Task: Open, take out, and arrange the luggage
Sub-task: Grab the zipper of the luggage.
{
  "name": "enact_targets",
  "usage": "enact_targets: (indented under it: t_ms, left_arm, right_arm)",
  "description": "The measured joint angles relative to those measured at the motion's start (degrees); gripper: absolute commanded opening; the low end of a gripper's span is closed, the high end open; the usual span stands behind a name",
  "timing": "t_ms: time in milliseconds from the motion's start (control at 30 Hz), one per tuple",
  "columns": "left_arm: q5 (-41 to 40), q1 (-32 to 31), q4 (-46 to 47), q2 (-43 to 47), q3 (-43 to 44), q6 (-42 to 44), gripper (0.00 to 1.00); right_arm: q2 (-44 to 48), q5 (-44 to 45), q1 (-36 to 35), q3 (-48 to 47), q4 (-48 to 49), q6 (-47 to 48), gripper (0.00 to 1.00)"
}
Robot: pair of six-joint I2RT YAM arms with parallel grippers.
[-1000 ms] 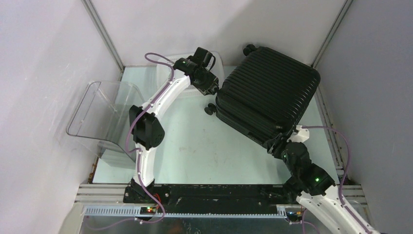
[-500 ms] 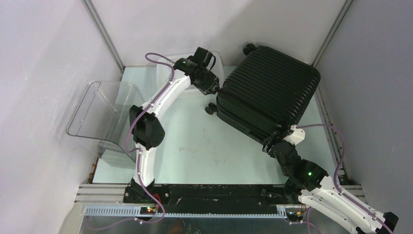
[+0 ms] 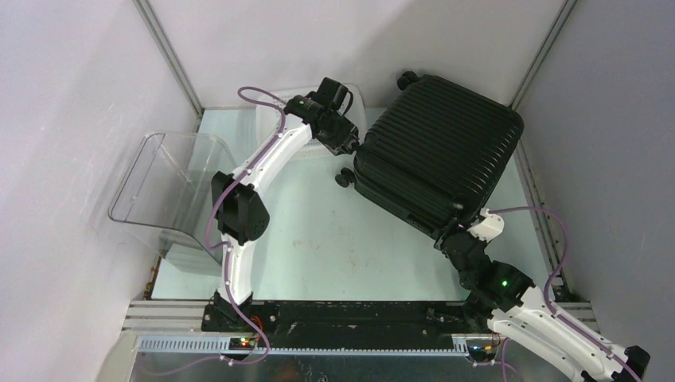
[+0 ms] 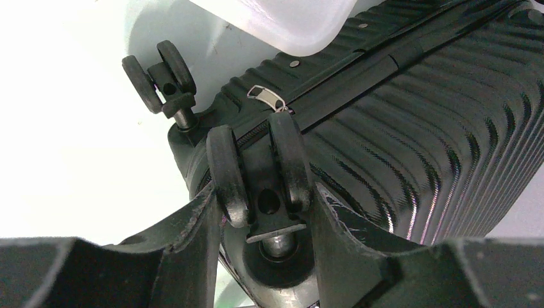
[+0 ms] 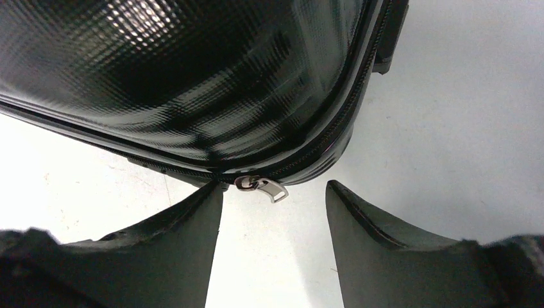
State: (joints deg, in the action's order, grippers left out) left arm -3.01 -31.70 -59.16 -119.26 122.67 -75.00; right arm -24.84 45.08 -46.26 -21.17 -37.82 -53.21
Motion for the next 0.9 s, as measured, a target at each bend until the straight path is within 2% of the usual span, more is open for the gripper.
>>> enact_targets:
  t_ms: [333,567,767,900]
  left_arm:
    - [0.0,0.0,0.1,0.0,-0.1,0.0,0.00]
    - [0.3,-0.2,0.3,0.0,-0.1,0.0,0.00]
    - [0.4,-0.6,0.6,0.0,-0.1,0.0,0.00]
    - [0.4,-0.9,0.6,0.0,-0.1,0.0,0.00]
  right_arm:
    - [0.2,-3.8,3.2,4.0,6.6,2.1,0.60]
    - [0.6,-7.3,6.2,5.5,10.2,5.9,0.52]
    - [1.3,-8.3,8.1,5.6,10.4,6.9,0.39]
    - [2.6,-8.3,8.9,5.7,10.0,6.7,0.23]
